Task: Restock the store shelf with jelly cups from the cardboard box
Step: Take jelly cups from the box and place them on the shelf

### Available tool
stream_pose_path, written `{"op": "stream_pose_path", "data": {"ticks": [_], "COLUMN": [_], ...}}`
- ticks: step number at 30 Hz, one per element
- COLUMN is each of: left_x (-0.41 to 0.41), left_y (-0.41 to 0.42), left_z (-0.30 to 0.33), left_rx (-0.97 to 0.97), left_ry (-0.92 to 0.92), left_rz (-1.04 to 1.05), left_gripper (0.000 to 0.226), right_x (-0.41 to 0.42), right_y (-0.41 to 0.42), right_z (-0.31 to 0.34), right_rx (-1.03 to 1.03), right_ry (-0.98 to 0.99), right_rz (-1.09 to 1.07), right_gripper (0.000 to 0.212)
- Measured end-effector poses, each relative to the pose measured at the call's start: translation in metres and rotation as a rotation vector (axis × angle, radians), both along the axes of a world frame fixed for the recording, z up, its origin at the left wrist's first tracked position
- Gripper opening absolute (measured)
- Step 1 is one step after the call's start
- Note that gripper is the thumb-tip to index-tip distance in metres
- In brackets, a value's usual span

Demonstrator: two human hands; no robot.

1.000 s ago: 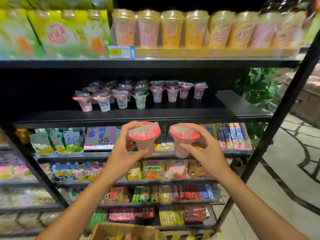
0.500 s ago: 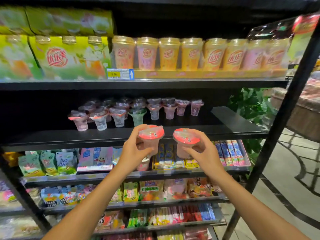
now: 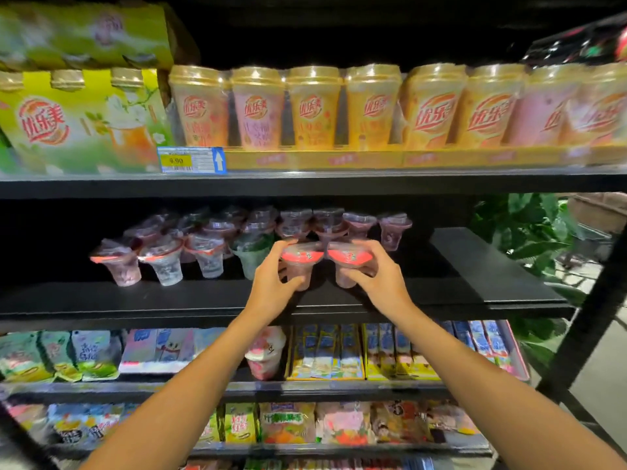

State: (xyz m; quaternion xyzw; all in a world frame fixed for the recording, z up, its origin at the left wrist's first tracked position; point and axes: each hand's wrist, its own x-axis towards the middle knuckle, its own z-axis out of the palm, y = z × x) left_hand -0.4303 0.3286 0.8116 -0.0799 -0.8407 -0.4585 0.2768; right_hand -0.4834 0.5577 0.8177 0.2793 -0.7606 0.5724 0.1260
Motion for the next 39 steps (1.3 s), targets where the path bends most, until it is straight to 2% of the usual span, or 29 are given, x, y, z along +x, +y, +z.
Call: {"op": "stream_pose_path", "data": {"ticks": [4, 11, 18, 25, 31, 34, 37, 39], "left_x": [-0.019, -0.029, -0.038, -0.039, -0.034, -0.021, 0.000, 0.018], "left_y": [-0.006, -0.007, -0.008, -0.014, -0.013, -0.009, -0.010, -0.015], "left_z": [-0.017, -0.034, -0.031, -0.027, -0.019, -0.009, -0.002, 0.001], "left_rx": [-0.064, -0.310, -0.360, -0.366, -0.327, -0.334, -0.401, -0.471], "left_ry": [-0.014, 0.003, -0.065, -0.130, -0.155, -0.192, -0.244, -0.273], "left_rz": [0.060, 0.202, 0.278, 0.263, 0.233, 0.188, 0.161, 0.178], "left_gripper": [0.060, 0.054, 0.048, 0.043, 0.064, 0.079, 0.084, 0.085], "right_x": [-0.020, -0.031, -0.051, -0.055, -0.051, -0.039, -0.019, -0.005], "right_y": [-0.007, -0.008, -0.017, -0.022, -0.023, -0.019, -0.005, 0.004], "right_z": [-0.008, -0.020, -0.017, -0.017, -0.011, -0.003, 0.002, 0.005], "right_rx": [0.035, 0.166, 0.250, 0.307, 0.380, 0.430, 0.400, 0.384], "right_ry": [-0.027, -0.032, -0.041, -0.063, -0.123, -0.142, -0.109, -0.063], "right_rz": [-0.014, 0.000, -0.020, -0.049, -0.090, -0.069, -0.056, -0.065], "right_gripper": [0.055, 0.068, 0.069, 0.068, 0.059, 0.071, 0.089, 0.084]}}
